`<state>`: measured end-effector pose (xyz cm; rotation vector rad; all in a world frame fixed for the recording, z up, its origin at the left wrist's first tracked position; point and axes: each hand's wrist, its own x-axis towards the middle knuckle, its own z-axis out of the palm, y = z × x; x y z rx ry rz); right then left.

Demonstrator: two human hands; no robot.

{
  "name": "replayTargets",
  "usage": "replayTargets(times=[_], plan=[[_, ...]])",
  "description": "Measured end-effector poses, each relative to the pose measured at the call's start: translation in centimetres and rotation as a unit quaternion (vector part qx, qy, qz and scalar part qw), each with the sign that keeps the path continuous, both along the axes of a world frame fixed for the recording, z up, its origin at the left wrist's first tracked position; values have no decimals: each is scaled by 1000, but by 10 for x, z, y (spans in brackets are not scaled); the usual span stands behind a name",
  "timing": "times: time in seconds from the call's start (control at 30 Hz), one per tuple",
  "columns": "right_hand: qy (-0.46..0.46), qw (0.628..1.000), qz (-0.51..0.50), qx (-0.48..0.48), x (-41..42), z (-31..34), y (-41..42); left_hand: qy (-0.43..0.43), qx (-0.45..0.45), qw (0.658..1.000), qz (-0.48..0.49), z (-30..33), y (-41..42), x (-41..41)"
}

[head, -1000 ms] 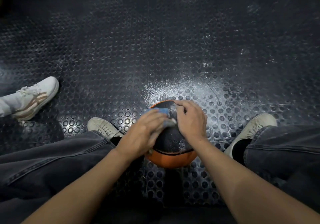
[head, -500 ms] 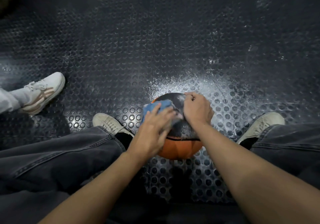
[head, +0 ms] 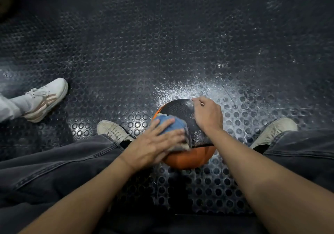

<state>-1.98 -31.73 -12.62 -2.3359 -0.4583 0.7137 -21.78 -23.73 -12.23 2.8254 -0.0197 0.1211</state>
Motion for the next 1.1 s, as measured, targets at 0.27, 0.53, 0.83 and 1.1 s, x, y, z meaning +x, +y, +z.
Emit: replayTargets(times=[0.27, 0.53, 0.83, 1.1], plan=[[-11, 999, 40, 29, -1, -8, -5, 32, 8, 999, -2, 1, -11, 7], [-54, 993, 95, 33, -21, -3, -9, 48, -224, 870, 436, 34, -17, 75], [-52, 996, 73, 4, -26, -1, -12, 96, -270, 872, 397, 28, -3, 65], [-7, 997, 66, 44, -13, -6, -27, 84, -160, 981, 70, 22, -22, 18]])
